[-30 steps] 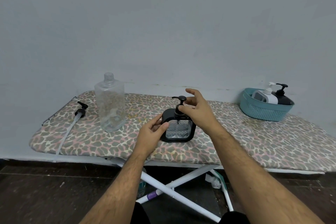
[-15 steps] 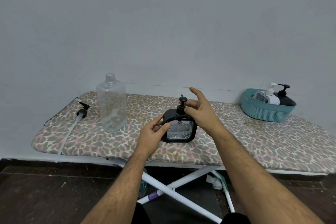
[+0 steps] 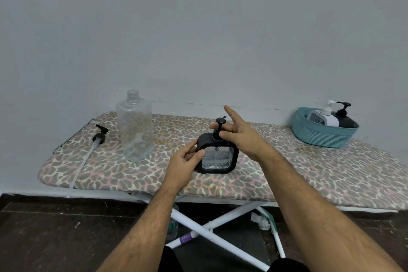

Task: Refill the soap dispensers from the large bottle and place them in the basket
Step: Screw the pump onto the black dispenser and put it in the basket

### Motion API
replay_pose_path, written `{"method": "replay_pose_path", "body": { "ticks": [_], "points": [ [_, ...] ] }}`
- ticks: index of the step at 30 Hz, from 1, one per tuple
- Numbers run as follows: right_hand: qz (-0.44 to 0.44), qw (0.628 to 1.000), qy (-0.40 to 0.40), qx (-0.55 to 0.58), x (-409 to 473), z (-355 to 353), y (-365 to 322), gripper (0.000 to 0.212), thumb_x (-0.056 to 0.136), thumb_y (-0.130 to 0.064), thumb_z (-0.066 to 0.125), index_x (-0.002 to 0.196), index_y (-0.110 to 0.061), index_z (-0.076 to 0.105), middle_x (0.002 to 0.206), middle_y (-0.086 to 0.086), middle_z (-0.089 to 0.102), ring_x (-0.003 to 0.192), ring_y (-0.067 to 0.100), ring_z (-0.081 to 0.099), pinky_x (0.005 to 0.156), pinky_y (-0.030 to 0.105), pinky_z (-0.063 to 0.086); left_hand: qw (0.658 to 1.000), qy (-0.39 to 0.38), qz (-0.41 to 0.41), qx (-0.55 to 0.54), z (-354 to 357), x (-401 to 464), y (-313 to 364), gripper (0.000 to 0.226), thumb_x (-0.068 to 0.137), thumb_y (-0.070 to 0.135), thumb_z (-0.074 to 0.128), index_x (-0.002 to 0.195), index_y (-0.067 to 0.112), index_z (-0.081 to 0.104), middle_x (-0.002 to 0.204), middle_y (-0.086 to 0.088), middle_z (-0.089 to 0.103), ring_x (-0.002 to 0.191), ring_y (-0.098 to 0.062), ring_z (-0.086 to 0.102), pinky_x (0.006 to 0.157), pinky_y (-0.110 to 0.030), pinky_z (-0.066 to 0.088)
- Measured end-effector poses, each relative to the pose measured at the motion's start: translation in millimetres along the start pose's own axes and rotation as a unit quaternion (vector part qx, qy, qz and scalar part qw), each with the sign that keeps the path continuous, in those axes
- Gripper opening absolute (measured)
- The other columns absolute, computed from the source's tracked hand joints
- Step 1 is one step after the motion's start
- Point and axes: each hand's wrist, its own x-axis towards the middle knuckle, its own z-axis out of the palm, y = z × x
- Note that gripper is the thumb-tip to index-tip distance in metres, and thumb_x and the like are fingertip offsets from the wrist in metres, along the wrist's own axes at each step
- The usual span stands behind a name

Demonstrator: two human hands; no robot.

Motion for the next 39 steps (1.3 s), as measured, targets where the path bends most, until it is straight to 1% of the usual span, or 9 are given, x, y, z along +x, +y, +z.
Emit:
{"method": "replay_pose_path", "body": {
  "ticks": [6,11,17,19,22,26,31,36,39],
  "points": [
    [-0.015,0.997,0.071,-0.037,-1,5,6,0.071,0.087,-0.013,0.077,0.146,-0.031,0.040,0.118,0.005,0.073,0.113,0.018,0.067,0.104,0.048,0.051,1.000,0.002,-0.002,0.006,0,3,-3,0.050,0.090,0.023,0.071,0.137,0.026,0.056,0.126,-0.002,0.066,0.110,-0.011,0.067,0.092,-0.038,0.057],
    [-0.037,0.981,0.172,-0.077,-2,22,8,0.072,0.077,-0.024,0.086,0.136,-0.028,0.046,0.102,-0.006,0.071,0.101,0.010,0.067,0.096,0.040,0.054,1.000,0.007,-0.011,-0.009,0,4,-4,0.050,0.090,0.017,0.071,0.137,0.021,0.055,0.125,-0.004,0.066,0.107,-0.011,0.068,0.084,-0.029,0.058],
    [-0.009,0.998,0.027,-0.061,2,-1,1,0.097,0.088,-0.008,0.075,0.159,-0.033,0.014,0.121,-0.001,0.072,0.091,0.009,0.065,0.099,0.039,0.052,1.000,0.002,-0.013,-0.004,-1,4,-4,0.052,0.089,0.022,0.071,0.138,0.022,0.055,0.126,-0.002,0.066,0.111,-0.012,0.067,0.094,-0.039,0.056],
    [-0.004,0.999,-0.004,-0.051,4,-6,-1,0.094,0.090,-0.002,0.071,0.160,-0.028,0.014,0.117,-0.002,0.074,0.107,0.008,0.068,0.099,0.034,0.052,1.000,0.002,-0.017,-0.005,-1,4,-5,0.052,0.089,0.021,0.072,0.138,0.022,0.055,0.126,-0.002,0.066,0.111,-0.012,0.067,0.094,-0.039,0.056],
    [0.002,0.999,-0.001,-0.046,5,-5,-2,0.089,0.087,0.001,0.073,0.158,-0.022,0.022,0.112,0.003,0.075,0.098,0.005,0.070,0.085,0.021,0.054,1.000,0.004,-0.017,-0.009,-1,5,-5,0.052,0.089,0.019,0.072,0.138,0.021,0.055,0.125,-0.002,0.066,0.110,-0.013,0.067,0.093,-0.037,0.057],
    [0.003,0.993,0.080,-0.082,-1,5,-2,0.084,0.080,-0.012,0.083,0.149,-0.027,0.039,0.117,0.006,0.071,0.101,0.011,0.066,0.100,0.037,0.052,1.000,0.011,-0.022,-0.011,-1,5,-5,0.052,0.088,0.019,0.073,0.137,0.020,0.056,0.123,-0.003,0.067,0.109,-0.014,0.067,0.093,-0.041,0.057],
    [-0.007,0.967,0.227,-0.112,-13,37,-4,0.079,0.076,-0.026,0.087,0.141,-0.028,0.043,0.117,-0.002,0.070,0.100,0.009,0.065,0.084,0.024,0.049,0.999,0.018,-0.019,-0.023,1,5,-4,0.050,0.087,0.014,0.073,0.135,0.017,0.057,0.121,-0.005,0.068,0.104,-0.015,0.070,0.087,-0.035,0.059],
    [0.004,0.989,0.104,-0.109,-4,13,-6,0.099,0.081,-0.016,0.083,0.156,-0.037,0.022,0.117,-0.008,0.062,0.095,0.009,0.061,0.087,0.028,0.052,1.000,0.013,-0.016,-0.018,0,4,-4,0.051,0.088,0.016,0.072,0.136,0.019,0.056,0.125,-0.005,0.066,0.109,-0.013,0.068,0.085,-0.029,0.059],
    [0.017,0.998,0.014,-0.056,2,-4,-4,0.095,0.084,-0.006,0.078,0.157,-0.033,0.023,0.123,0.006,0.069,0.117,0.011,0.064,0.101,0.036,0.052,1.000,0.010,-0.015,-0.020,0,4,-3,0.050,0.088,0.015,0.072,0.135,0.020,0.057,0.125,-0.004,0.065,0.108,-0.012,0.067,0.086,-0.031,0.059]
  ]
}}
